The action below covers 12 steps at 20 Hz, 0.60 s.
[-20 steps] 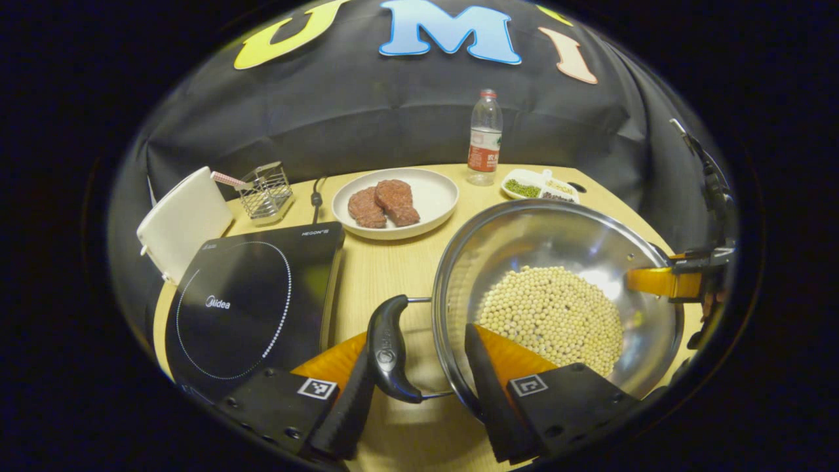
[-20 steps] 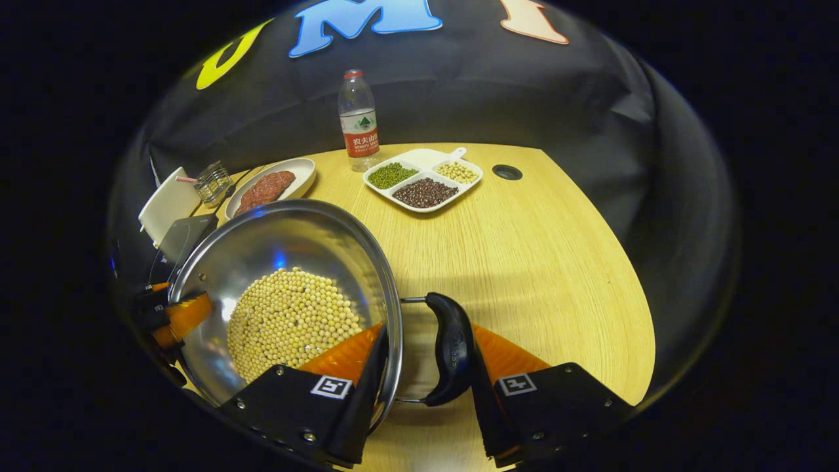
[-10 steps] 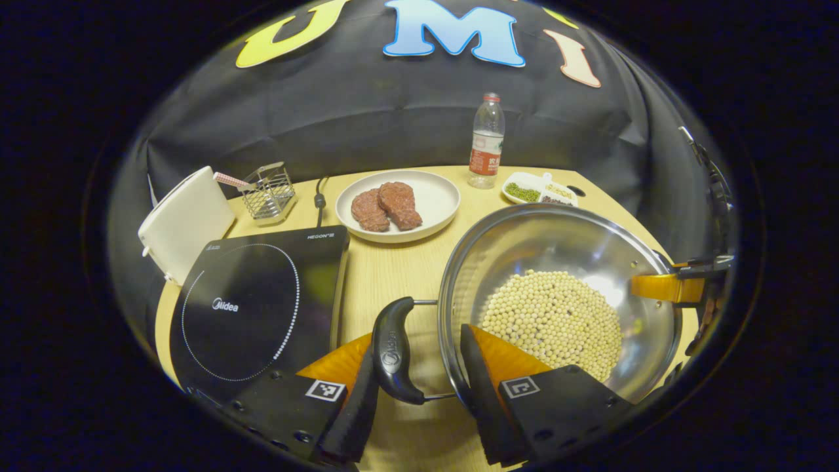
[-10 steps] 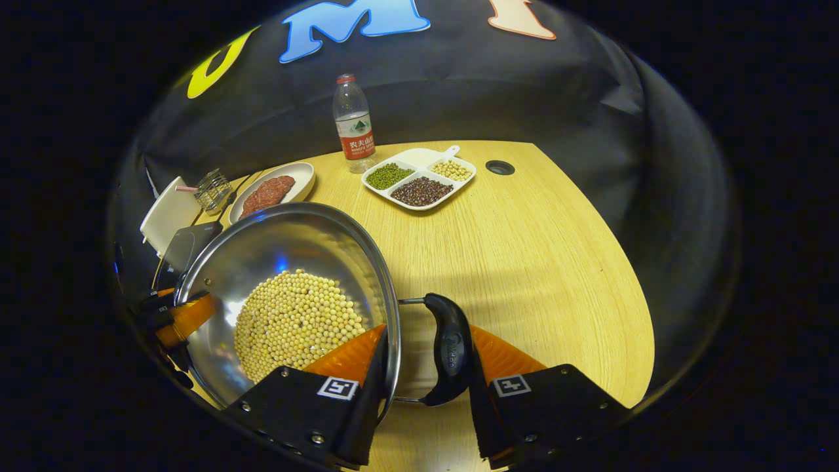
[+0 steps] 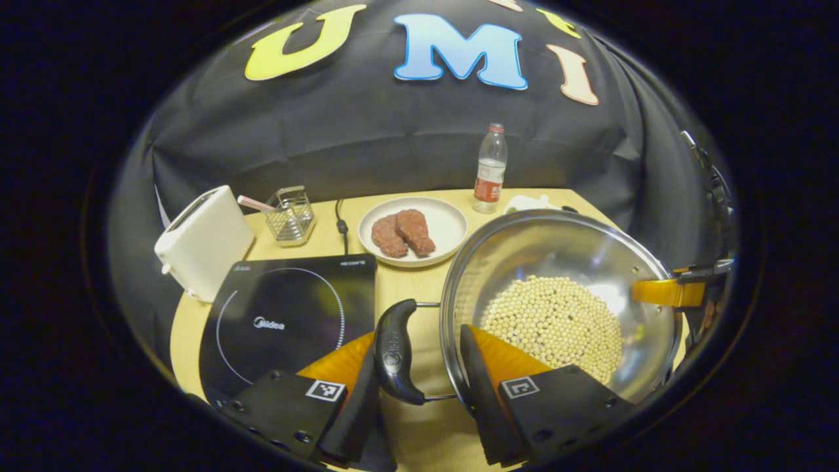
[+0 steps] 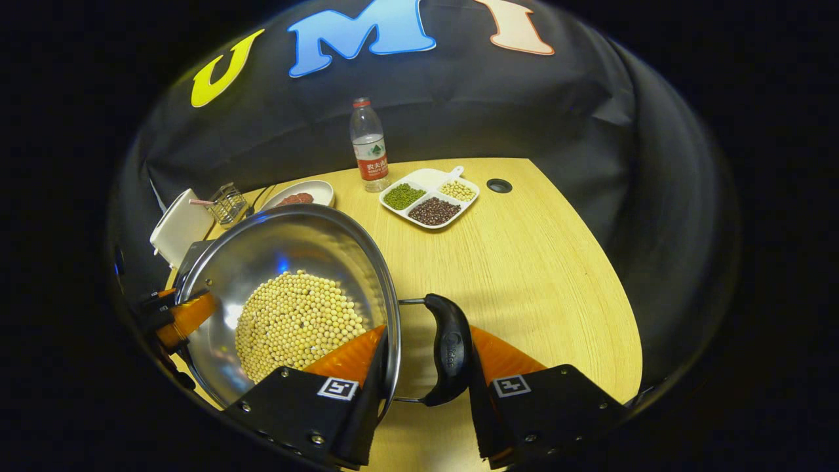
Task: First push the handle of the pot to place it horizontally, then grasp the pot with both hands and set it on the induction cooktop.
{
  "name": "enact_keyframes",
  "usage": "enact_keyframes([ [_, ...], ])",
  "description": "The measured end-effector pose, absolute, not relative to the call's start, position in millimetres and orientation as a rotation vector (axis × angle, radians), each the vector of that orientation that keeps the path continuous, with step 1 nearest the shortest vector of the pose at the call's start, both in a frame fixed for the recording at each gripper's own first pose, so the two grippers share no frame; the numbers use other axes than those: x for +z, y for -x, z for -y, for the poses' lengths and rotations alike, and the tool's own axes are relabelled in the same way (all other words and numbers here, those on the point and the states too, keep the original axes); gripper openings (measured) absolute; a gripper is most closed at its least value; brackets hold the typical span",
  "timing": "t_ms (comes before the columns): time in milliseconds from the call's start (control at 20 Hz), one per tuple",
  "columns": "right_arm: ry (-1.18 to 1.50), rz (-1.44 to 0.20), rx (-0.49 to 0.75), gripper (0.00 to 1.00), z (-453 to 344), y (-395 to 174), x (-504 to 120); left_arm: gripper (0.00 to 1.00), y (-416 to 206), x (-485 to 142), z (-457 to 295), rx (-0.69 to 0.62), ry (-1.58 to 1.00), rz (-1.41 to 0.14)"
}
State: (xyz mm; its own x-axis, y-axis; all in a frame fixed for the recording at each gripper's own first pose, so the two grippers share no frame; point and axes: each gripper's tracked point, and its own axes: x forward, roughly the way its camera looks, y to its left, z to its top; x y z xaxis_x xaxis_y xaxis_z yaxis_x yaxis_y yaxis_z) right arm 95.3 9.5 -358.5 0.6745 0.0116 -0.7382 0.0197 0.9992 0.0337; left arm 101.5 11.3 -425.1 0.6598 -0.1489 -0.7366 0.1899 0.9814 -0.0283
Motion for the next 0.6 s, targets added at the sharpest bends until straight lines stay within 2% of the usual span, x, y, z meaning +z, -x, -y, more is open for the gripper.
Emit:
enact_keyframes([
  [150,-0.044,-0.827,-0.008,0.6,-28,-88,-349,0.68,-100,-414,-32,-0.19,-0.065,-0.827],
  [550,-0.019,-0.822,0.021,0.6,-85,-89,-333,0.69,-99,-394,-97,-0.151,-0.061,-0.825],
  [600,-0.013,-0.823,0.027,0.6,-93,-90,-333,0.75,-98,-394,-105,-0.145,-0.059,-0.827],
])
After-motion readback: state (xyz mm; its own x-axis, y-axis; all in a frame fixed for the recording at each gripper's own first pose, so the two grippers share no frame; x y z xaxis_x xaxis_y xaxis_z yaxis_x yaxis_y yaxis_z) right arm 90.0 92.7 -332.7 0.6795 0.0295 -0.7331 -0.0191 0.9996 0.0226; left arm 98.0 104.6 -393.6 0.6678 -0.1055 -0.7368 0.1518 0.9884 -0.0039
